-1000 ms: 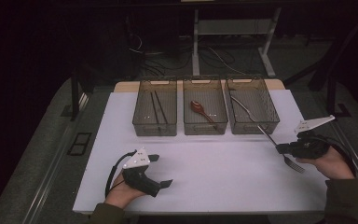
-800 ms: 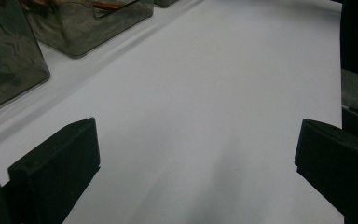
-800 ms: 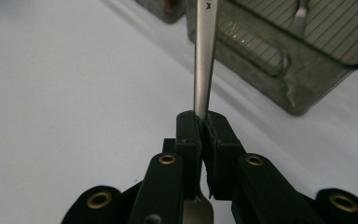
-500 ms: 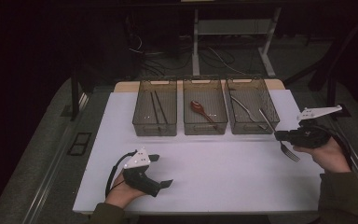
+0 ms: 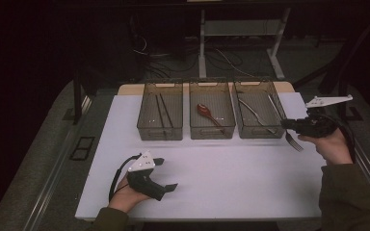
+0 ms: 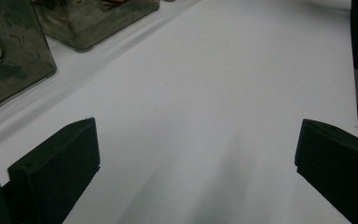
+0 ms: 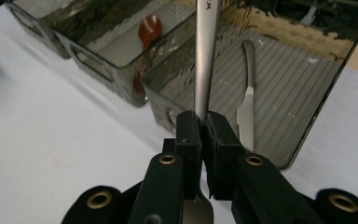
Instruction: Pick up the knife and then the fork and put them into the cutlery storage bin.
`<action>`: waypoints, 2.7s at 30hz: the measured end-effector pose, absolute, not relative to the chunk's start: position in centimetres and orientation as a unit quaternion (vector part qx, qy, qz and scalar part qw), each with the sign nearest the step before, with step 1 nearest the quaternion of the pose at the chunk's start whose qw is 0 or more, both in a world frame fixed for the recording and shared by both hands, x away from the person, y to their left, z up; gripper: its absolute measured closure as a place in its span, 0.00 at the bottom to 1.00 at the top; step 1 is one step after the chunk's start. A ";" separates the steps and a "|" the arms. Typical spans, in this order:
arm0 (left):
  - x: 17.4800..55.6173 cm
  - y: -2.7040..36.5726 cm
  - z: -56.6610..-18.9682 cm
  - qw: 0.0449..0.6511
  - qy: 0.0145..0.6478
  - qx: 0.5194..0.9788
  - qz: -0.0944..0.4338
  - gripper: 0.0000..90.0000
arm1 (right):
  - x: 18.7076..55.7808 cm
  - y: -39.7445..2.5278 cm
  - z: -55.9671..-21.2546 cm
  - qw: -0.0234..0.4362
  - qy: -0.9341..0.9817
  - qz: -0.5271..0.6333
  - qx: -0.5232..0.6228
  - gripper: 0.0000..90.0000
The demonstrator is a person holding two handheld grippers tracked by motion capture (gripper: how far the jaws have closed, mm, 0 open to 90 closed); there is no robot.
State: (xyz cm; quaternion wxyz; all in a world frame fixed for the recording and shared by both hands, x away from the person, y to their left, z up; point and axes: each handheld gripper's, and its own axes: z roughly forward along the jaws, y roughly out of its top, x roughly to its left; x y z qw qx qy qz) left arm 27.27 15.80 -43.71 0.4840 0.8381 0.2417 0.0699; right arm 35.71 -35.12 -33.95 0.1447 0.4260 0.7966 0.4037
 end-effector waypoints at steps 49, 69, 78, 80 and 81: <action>26.9 15.8 -43.3 0.498 0.236 0.832 0.067 0.00 | 47.1 -31.2 -37.7 0.187 0.768 0.381 0.480 0.94; 26.8 15.8 -43.3 0.497 0.235 0.833 0.066 0.00 | 47.4 -31.0 -39.4 0.161 0.802 0.310 0.483 0.87; 26.8 15.8 -43.3 0.497 0.234 0.833 0.066 0.00 | 47.2 -31.6 -39.1 0.152 0.792 0.323 0.495 0.71; 26.8 15.8 -43.3 0.497 0.235 0.833 0.067 0.00 | 47.0 -31.7 -38.8 0.147 0.787 0.336 0.495 0.67; 26.8 15.8 -43.3 0.497 0.235 0.833 0.067 0.00 | 46.9 -31.8 -38.6 0.144 0.786 0.343 0.494 0.63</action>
